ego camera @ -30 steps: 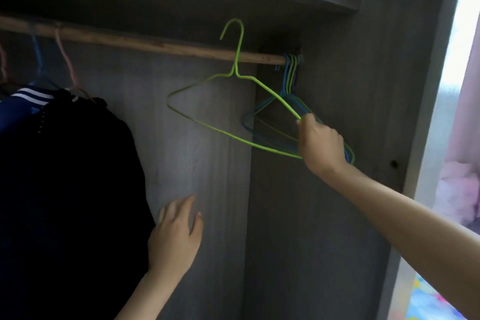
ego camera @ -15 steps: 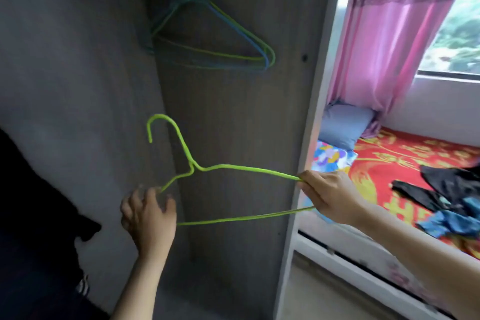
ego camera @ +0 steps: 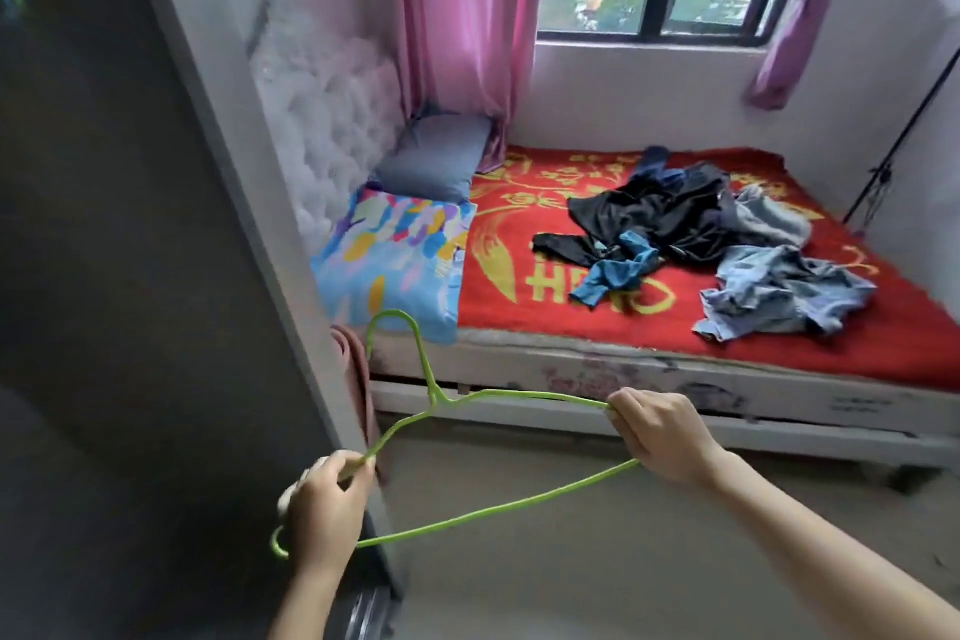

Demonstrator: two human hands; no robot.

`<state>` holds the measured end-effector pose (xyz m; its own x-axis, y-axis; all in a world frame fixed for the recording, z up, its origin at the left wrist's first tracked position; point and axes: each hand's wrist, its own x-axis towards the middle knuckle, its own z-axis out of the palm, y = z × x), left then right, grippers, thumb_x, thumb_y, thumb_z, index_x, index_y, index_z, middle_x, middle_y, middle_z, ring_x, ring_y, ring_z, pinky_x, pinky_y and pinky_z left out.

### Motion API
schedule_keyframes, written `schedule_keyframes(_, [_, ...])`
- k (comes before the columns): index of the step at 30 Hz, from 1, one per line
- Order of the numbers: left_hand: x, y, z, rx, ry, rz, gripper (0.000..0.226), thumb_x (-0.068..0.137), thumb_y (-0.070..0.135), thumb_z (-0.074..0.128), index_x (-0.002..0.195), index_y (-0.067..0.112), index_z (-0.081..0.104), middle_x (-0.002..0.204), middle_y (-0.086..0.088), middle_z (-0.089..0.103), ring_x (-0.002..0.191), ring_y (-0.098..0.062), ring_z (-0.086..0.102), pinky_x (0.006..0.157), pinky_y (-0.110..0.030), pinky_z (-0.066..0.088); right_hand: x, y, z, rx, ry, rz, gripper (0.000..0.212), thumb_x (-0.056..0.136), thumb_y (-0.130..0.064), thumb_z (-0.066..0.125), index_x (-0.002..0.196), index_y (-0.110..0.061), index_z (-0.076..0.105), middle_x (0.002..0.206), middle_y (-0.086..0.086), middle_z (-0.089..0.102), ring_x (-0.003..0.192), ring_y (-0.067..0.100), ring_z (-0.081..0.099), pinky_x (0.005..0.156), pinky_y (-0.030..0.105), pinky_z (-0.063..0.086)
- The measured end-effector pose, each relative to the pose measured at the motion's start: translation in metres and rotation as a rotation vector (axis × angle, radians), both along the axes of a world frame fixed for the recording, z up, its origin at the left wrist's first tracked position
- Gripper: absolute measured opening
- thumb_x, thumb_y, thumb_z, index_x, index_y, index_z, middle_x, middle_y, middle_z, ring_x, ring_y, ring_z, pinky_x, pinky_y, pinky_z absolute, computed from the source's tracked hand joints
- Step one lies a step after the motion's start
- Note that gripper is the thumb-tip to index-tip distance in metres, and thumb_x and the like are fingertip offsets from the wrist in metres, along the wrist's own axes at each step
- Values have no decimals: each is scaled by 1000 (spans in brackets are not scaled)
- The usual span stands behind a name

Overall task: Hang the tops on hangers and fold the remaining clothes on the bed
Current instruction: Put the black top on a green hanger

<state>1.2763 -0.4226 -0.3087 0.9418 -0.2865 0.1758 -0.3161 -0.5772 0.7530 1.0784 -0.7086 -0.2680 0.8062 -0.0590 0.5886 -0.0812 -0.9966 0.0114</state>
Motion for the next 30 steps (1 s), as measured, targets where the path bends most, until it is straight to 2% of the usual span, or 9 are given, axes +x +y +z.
schedule_keyframes(6, [-20, -130, -20, 59, 53, -108, 5, 81, 19, 72, 78, 15, 71, 76, -3, 70, 82, -30, 63, 78, -36, 40, -70, -96, -22, 68, -68, -221, 26, 102, -29, 26, 82, -18, 40, 57, 0, 51, 45, 18, 51, 40, 25, 34])
schedule_keyframes(10, [-53, -213, -29, -39, 109, -211, 6, 79, 8, 72, 78, 13, 71, 69, 3, 63, 76, -24, 63, 73, -36, 44, -125, -151, -35, 152, -120, -358, 26, 101, -31, 29, 81, -20, 41, 57, 1, 50, 50, 18, 48, 45, 25, 32])
schedule_keyframes(15, [-61, -280, -26, -193, 74, -324, 17, 75, -3, 73, 79, 13, 74, 87, 20, 62, 69, 5, 57, 61, -7, 36, -149, -199, -46, 239, -114, -453, 34, 99, -38, 31, 76, -19, 47, 54, -3, 51, 54, 15, 44, 48, 21, 32])
schedule_keyframes(18, [-45, -314, -21, -216, 58, -384, 34, 74, -3, 74, 73, 31, 71, 89, 19, 62, 68, 8, 57, 62, -5, 36, -133, -226, -43, 268, -32, -499, 37, 90, -36, 42, 66, -13, 59, 50, -6, 50, 62, 18, 46, 46, 19, 30])
schedule_keyframes(21, [-13, -352, -26, -230, 28, -500, 47, 72, -1, 75, 79, 46, 70, 81, 15, 62, 66, 4, 56, 60, -10, 36, -92, -255, -40, 316, 91, -495, 26, 79, -36, 47, 70, -16, 61, 53, -9, 54, 47, 10, 50, 39, 16, 30])
schedule_keyframes(24, [15, -394, -22, -214, -105, -637, 20, 83, 28, 69, 101, 34, 61, 80, 14, 59, 63, 1, 52, 59, -11, 35, -42, -285, -28, 420, 249, -452, 28, 83, -43, 49, 88, -18, 61, 59, -13, 53, 52, 8, 54, 47, 19, 36])
schedule_keyframes(26, [37, -440, -26, -204, -175, -746, 35, 88, 59, 47, 102, 30, 60, 81, 18, 56, 63, 2, 49, 61, -16, 33, -2, -314, -21, 598, 367, -428, 29, 89, -44, 53, 105, -20, 58, 66, -13, 51, 64, 11, 51, 60, 23, 34])
schedule_keyframes(28, [54, -486, -38, -193, -241, -796, 42, 88, 64, 38, 102, 30, 60, 83, 20, 54, 66, 4, 48, 65, -23, 31, 34, -341, -9, 856, 432, -375, 31, 88, -48, 56, 98, -19, 60, 68, -6, 54, 64, 11, 47, 63, 27, 37])
schedule_keyframes(30, [73, -533, -45, -182, -275, -803, 41, 88, 64, 38, 101, 32, 60, 81, 18, 55, 66, 5, 47, 66, -26, 32, 65, -376, 1, 1104, 311, -389, 26, 88, -42, 57, 77, -18, 60, 58, -9, 54, 54, 4, 45, 59, 24, 38])
